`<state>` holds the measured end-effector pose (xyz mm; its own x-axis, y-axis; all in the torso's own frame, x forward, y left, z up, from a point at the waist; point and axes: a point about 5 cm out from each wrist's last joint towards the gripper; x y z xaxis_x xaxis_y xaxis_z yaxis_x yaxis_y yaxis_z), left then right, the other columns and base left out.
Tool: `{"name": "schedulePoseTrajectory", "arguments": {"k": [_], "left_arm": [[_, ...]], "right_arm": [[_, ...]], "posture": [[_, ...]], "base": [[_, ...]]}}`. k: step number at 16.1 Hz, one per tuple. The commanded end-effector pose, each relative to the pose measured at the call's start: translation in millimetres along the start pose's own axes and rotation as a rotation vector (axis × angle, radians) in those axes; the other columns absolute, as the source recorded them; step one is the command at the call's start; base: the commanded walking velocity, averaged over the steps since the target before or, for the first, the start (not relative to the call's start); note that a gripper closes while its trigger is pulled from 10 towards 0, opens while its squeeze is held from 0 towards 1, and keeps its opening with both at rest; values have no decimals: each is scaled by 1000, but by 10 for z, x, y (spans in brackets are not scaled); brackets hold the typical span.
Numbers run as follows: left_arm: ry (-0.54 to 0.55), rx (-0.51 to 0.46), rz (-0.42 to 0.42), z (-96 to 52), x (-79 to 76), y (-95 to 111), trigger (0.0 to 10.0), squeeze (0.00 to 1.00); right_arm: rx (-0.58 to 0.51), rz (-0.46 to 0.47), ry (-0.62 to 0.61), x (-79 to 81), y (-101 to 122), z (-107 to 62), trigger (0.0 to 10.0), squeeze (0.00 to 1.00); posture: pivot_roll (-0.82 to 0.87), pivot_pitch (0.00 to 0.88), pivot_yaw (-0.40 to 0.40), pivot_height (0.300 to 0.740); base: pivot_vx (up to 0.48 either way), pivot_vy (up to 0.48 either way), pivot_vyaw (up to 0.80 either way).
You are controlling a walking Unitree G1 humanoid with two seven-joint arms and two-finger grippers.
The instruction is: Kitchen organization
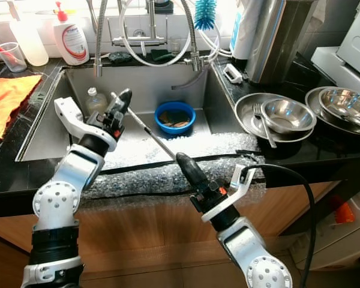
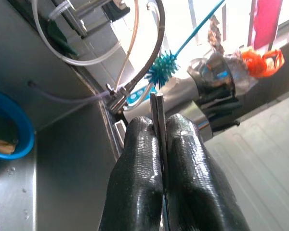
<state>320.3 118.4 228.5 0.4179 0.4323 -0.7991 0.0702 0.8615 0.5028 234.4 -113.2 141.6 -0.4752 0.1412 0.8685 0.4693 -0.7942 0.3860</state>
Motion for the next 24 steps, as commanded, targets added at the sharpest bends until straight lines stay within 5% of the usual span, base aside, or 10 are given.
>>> {"name": "schedulePoseTrajectory", "arguments": {"k": [1,6,9,10,11,12,17,21,24], "left_arm": [[82,-90,9,-35,119,175,0,0],[194,-250,-83,-45,247,397,0,0],[301,-521,-242,-76,355,752,0,0],[338,-577,-221,-99,377,824,0,0],[365,-625,-114,-109,358,914,1608,0],[381,-636,61,-77,294,978,10000,0],[357,-668,270,62,212,972,10000,0],[234,-587,761,226,-19,721,10000,0],[198,-563,907,261,-14,617,10000,0]], "right_arm": [[-31,-20,17,31,60,5,10000,0],[-34,-25,10,21,72,11,10000,0],[-27,-31,19,29,75,12,10000,0],[-27,-34,20,30,75,12,10000,0],[-28,-52,17,30,85,15,10000,0],[-35,-131,-19,11,120,26,10000,0],[-165,-362,-97,106,367,82,10000,0],[-124,-712,-168,205,341,152,10000,0],[-124,-798,-172,215,301,184,10000,0]], "posture": [[-35,35,-6,740],[-37,32,-6,740],[-38,33,-6,740],[-38,33,-6,740],[-37,34,-6,740],[-39,36,-6,740],[-55,39,3,740],[-52,31,9,740],[-51,24,14,740]], "base": [[0,0,0],[0,0,0],[0,0,0],[0,0,0],[0,0,0],[0,0,0],[0,0,0],[0,0,0],[0,0,0]]}}
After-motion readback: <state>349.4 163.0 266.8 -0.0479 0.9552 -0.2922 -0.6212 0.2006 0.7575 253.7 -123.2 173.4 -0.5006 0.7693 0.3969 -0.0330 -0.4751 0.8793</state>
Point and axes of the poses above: a point about 5 cm out from each wrist's last joint towards the gripper, its own z axis pointing out of the wrist towards the gripper, its own y axis along the axis of the wrist's last joint, x = y × z, and after that the axes turned 2 degrees about z, right-handed
